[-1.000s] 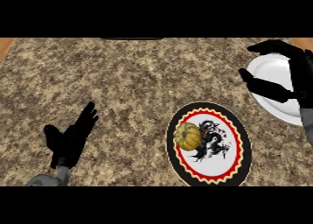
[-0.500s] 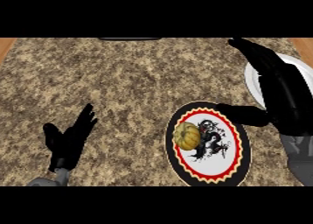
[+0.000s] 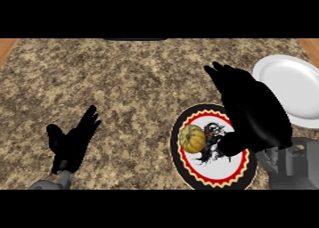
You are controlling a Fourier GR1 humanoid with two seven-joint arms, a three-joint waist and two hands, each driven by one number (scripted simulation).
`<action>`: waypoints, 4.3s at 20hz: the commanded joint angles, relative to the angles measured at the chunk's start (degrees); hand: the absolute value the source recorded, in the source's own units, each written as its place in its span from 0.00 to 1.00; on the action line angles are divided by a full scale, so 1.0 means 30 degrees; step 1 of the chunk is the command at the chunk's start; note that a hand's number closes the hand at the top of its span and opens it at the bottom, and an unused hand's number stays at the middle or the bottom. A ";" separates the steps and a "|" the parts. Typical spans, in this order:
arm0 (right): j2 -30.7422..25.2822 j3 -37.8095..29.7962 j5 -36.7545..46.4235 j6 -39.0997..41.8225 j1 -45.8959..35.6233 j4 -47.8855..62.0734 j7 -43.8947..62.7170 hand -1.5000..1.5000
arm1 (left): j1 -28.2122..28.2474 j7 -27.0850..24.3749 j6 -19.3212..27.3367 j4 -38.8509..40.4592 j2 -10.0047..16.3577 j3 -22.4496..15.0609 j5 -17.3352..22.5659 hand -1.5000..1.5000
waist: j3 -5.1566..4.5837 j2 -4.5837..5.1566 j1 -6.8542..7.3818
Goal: Pick the squash from the plate and place it in the plate
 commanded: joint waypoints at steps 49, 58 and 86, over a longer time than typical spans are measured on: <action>0.8616 0.1006 0.9175 0.5894 0.3964 1.0110 -0.0334 1.00 | -0.0039 0.1818 -0.0111 -0.0132 -0.1405 0.0878 -0.1996 0.50 | 0.0012 0.0185 -0.0158; 0.8955 0.1231 1.2601 0.5760 0.5145 0.8629 -0.1204 1.00 | 0.0062 0.2202 -0.1148 -0.0183 -0.1646 0.1654 -0.2038 0.50 | 0.0012 0.0166 -0.0165; 0.9190 -1.6270 2.4193 -1.2489 -0.3224 1.3608 0.8295 1.00 | 0.0704 0.1274 -0.1724 -0.0780 -0.1694 0.0824 -0.2295 0.50 | 0.0083 0.0916 0.1420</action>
